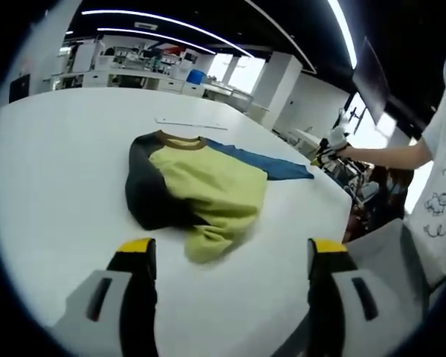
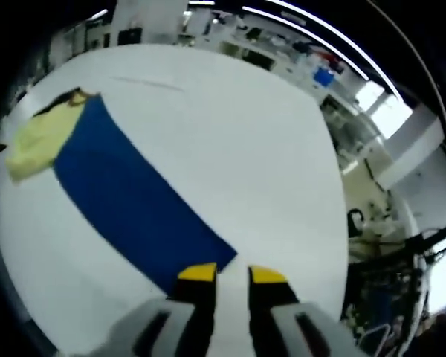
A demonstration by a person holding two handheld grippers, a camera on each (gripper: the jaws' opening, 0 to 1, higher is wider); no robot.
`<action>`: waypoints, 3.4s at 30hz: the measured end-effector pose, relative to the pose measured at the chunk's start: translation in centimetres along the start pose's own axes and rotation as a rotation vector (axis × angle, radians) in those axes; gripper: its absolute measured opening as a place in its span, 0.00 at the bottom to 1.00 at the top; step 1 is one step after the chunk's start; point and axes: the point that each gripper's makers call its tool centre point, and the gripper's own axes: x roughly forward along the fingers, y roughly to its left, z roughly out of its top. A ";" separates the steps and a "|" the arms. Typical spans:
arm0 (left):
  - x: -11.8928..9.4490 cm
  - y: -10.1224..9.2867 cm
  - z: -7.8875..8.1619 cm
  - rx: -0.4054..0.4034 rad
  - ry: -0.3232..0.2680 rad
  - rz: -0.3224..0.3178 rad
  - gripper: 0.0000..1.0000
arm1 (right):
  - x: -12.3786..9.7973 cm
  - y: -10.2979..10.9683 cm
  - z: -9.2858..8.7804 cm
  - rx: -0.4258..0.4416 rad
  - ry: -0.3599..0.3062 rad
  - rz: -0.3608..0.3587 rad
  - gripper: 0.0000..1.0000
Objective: Fold the garment on the visible template until the final outline fits inside the template.
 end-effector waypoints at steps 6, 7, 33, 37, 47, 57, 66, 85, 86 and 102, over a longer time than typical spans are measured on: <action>0.1 0.1 0.2 0.010 -0.001 -0.008 0.81 | -1.5 2.0 1.5 0.024 -0.116 0.105 0.47; 0.1 0.0 0.3 0.014 0.000 -0.010 0.81 | -1.8 2.6 1.2 0.031 -0.137 0.125 0.52; -0.1 0.1 1.7 0.047 -0.030 0.015 0.78 | -6.4 16.7 6.5 -0.116 -0.366 0.361 0.99; -0.6 0.0 1.7 0.053 -0.036 0.027 0.78 | -6.9 19.9 7.8 -0.173 -0.395 0.411 0.99; -2.0 0.5 1.3 0.054 -0.043 0.057 0.78 | -7.3 27.4 9.0 -0.320 -0.377 0.545 0.91; -2.9 0.3 0.9 0.050 -0.055 0.081 0.78 | -9.0 36.7 11.1 -0.514 -0.431 0.684 0.90; -3.6 0.1 0.5 0.054 -0.056 0.094 0.78 | -10.6 43.7 12.2 -0.708 -0.466 0.778 0.80; -4.5 0.3 0.1 0.065 -0.045 0.113 0.79 | -10.0 53.1 11.5 -1.006 -0.414 0.821 0.43; -4.6 0.4 0.2 0.064 -0.047 0.114 0.79 | -9.7 53.6 11.5 -1.048 -0.440 0.795 0.41; -5.0 0.5 0.2 0.035 -0.067 0.120 0.78 | -5.6 57.0 11.5 -1.120 -0.392 0.713 0.15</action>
